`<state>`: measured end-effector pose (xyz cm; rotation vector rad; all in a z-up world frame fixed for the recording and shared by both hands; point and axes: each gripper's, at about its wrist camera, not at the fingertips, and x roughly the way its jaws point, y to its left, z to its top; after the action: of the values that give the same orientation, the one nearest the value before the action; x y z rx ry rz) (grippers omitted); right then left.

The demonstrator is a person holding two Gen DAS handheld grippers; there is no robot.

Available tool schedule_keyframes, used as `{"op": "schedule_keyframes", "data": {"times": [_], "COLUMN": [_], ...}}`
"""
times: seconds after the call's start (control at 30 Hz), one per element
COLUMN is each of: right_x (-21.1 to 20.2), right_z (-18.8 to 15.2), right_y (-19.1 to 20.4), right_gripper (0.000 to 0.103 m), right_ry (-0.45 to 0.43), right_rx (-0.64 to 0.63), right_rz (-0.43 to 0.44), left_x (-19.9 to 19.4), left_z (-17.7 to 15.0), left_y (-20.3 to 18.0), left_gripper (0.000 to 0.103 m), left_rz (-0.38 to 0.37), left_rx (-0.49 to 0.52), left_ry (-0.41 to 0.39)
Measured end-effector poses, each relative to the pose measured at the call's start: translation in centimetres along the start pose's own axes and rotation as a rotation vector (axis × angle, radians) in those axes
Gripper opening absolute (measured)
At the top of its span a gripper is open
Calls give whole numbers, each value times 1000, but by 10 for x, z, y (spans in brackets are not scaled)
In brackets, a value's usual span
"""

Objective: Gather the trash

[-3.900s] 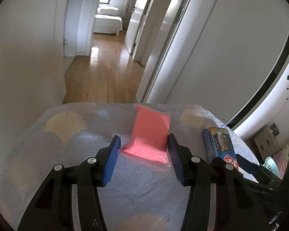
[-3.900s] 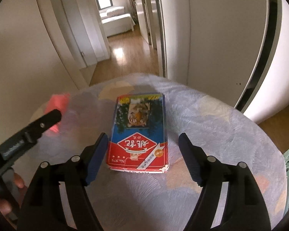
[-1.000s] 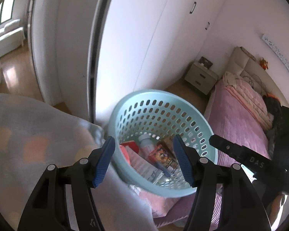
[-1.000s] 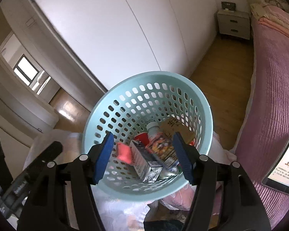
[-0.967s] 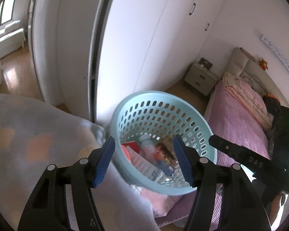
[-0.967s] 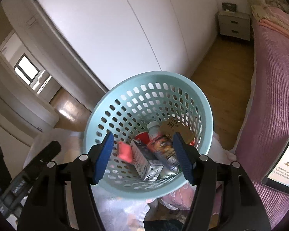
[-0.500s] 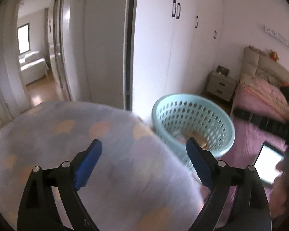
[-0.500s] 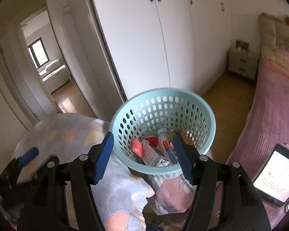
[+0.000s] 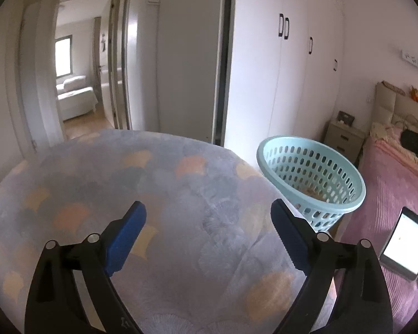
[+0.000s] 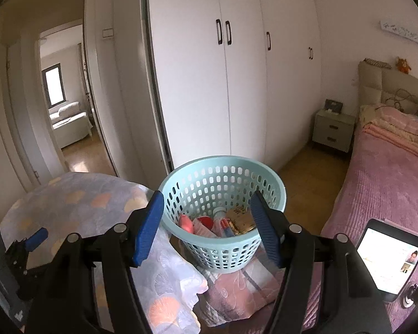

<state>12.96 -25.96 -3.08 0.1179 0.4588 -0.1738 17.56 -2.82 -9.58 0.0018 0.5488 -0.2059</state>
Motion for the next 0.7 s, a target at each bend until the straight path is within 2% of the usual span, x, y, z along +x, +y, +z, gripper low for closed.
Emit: {"op": "schedule_keyframes", "data": {"times": [0.27,0.7], "right_x": [-18,-15], "right_z": [-11,-26], "right_y": [-4,-8], "right_gripper": [61,64], "right_ry": [-37,-11], "right_rx": [8,28], "right_rz": [-35,-67], "left_x": [-9,-10], "left_z": [-8,-5], "left_y": [-11,-16], "left_gripper": [90,90], "left_rz": [44,65], "left_rx": [35,61], "left_ry": [-41,-53]}}
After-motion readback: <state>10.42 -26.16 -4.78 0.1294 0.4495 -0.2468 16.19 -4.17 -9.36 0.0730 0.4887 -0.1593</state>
